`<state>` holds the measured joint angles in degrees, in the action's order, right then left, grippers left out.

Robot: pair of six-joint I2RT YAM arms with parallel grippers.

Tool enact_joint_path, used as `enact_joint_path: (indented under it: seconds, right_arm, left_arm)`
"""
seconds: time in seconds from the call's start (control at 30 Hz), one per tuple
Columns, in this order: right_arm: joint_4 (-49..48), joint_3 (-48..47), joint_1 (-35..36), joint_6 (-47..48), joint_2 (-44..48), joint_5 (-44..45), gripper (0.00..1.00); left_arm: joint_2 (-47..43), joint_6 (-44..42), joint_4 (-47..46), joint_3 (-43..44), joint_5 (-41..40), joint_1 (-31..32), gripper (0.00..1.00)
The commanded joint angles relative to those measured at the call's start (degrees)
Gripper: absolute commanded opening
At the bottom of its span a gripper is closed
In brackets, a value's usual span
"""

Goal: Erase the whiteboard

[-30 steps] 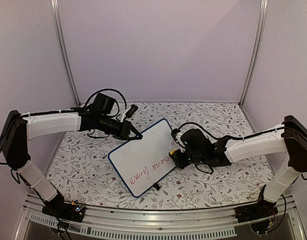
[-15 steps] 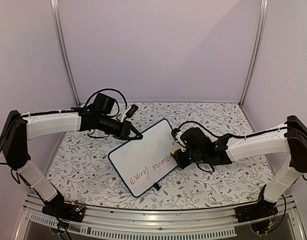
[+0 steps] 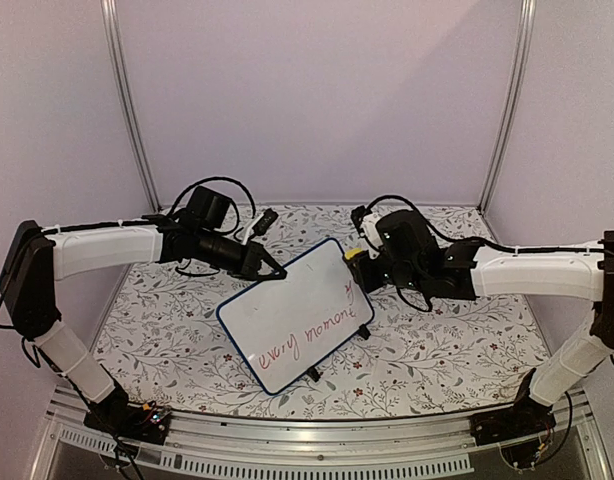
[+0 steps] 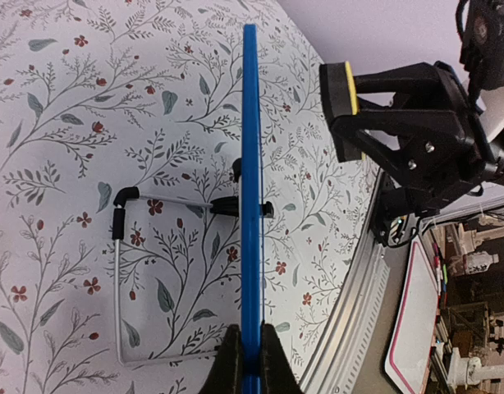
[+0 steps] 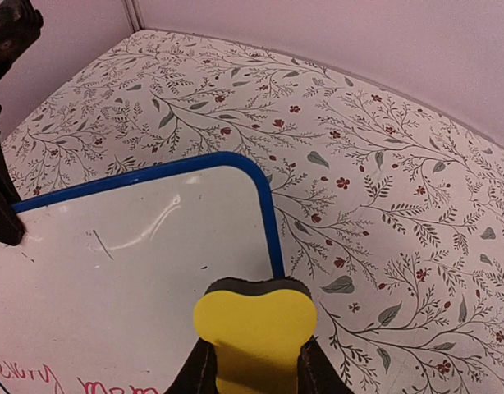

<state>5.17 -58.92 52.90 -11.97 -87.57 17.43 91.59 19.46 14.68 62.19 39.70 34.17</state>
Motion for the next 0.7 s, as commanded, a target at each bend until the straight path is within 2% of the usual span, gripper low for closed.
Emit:
enact_joint_path:
  seconds: [0.0, 0.67]
  right_arm:
    - [-1.12, -2.10, -0.07, 1.00, -3.53, -1.15, 0.20]
    - [-3.15, 2.53, -0.08, -2.15, -9.46, -5.41, 0.19]
  left_arm:
    - [0.49, -1.69, -0.20, -0.40, 0.94, 0.74, 0.00]
    - [0.54, -1.63, -0.26, -0.23, 1.28, 0.59, 0.00]
